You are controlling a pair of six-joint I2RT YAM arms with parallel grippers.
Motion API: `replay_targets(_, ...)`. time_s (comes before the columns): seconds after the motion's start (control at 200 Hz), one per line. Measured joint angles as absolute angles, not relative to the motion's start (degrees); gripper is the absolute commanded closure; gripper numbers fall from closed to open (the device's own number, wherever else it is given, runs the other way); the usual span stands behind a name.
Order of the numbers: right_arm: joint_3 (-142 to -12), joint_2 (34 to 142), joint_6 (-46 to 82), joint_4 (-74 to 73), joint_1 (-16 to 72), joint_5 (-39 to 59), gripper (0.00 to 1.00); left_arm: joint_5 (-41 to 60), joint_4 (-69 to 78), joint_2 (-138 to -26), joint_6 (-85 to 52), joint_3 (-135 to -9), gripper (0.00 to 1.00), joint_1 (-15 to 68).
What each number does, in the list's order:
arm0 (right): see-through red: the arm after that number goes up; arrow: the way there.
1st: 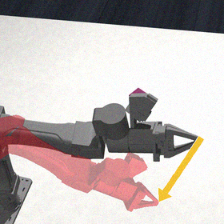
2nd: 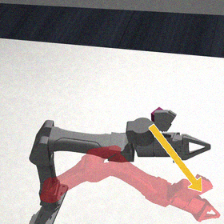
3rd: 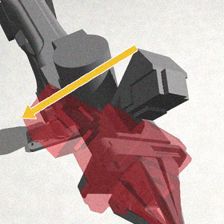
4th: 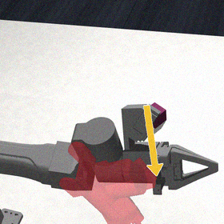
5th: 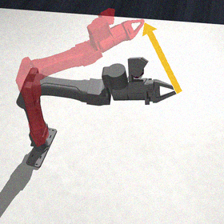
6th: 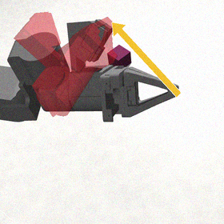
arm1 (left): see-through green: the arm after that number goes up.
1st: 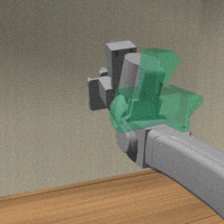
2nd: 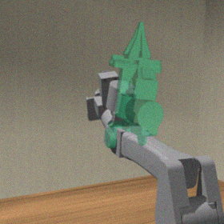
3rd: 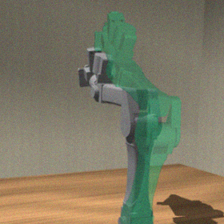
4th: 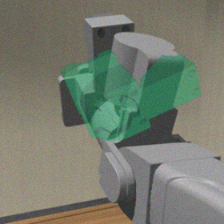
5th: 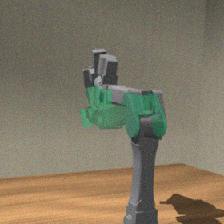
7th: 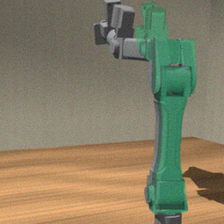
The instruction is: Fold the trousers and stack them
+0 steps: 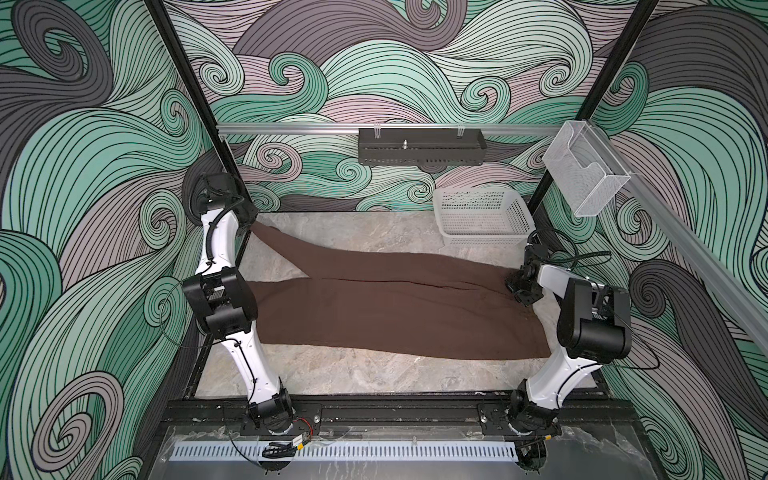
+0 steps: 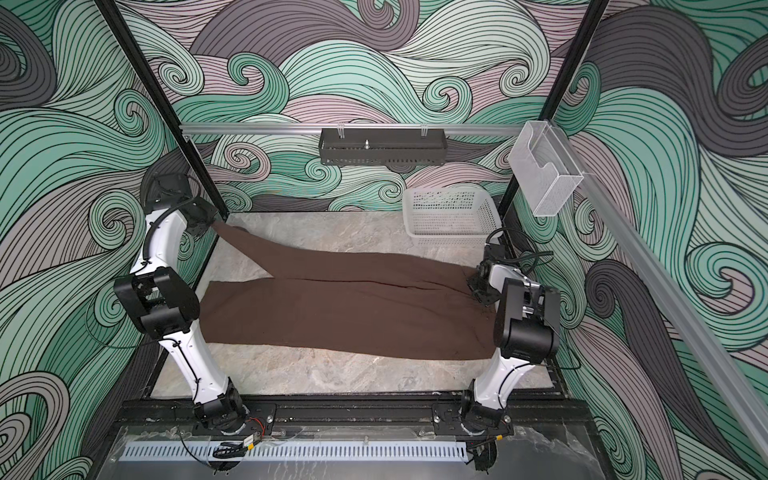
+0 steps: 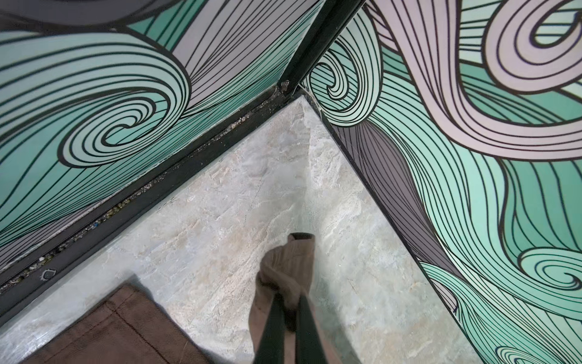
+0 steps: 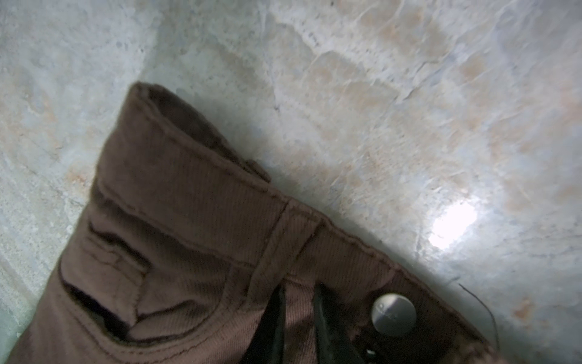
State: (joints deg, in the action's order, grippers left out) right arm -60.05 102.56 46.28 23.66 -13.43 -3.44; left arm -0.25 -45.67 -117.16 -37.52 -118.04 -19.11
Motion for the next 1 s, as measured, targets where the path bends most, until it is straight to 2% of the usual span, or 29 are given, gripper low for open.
replay_targets(0.265, -60.47, 102.61, 45.82, 24.23, -13.47, -3.49, 0.80, 0.45, -47.75, -128.07, -37.47, -132.60, 1.00, -19.09)
replay_targets(0.39, -60.97, 102.74, 45.12, 25.17, -13.72, -4.32, 0.87, 0.51, -48.95, -130.21, -37.47, -132.84, 1.00, -19.11)
replay_targets(0.44, -61.08, 102.74, 44.99, 25.45, -13.98, -4.51, 0.81, 0.51, -49.01, -130.30, -37.43, -132.14, 1.00, -19.11)
replay_targets(0.505, -61.39, 102.69, 44.49, 25.85, -14.35, -4.23, 0.61, 0.49, -48.71, -130.23, -37.23, -131.33, 1.00, -19.11)
replay_targets(0.55, -61.71, 102.41, 44.51, 26.13, -14.44, -3.90, 0.54, 0.51, -48.71, -130.23, -37.10, -131.02, 1.00, -19.11)
replay_targets(0.65, -62.19, 100.57, 44.21, 27.22, -14.48, -3.55, 0.48, 0.69, -49.06, -130.23, -36.95, -131.33, 1.00, -19.11)
replay_targets(0.866, -65.93, 95.46, 44.14, 29.41, -14.48, -2.92, 0.48, 2.92, -52.84, -135.94, -36.95, -144.09, 1.00, -19.07)
replay_targets(0.941, -66.89, 95.18, 44.12, 29.54, -14.15, -2.50, 0.48, 3.75, -53.23, -138.28, -36.88, -146.50, 0.81, -18.81)
replay_targets(1.001, -66.94, 95.18, 44.12, 29.71, -13.72, -2.24, 0.48, 4.27, -53.36, -139.94, -37.30, -147.13, 0.58, -18.55)
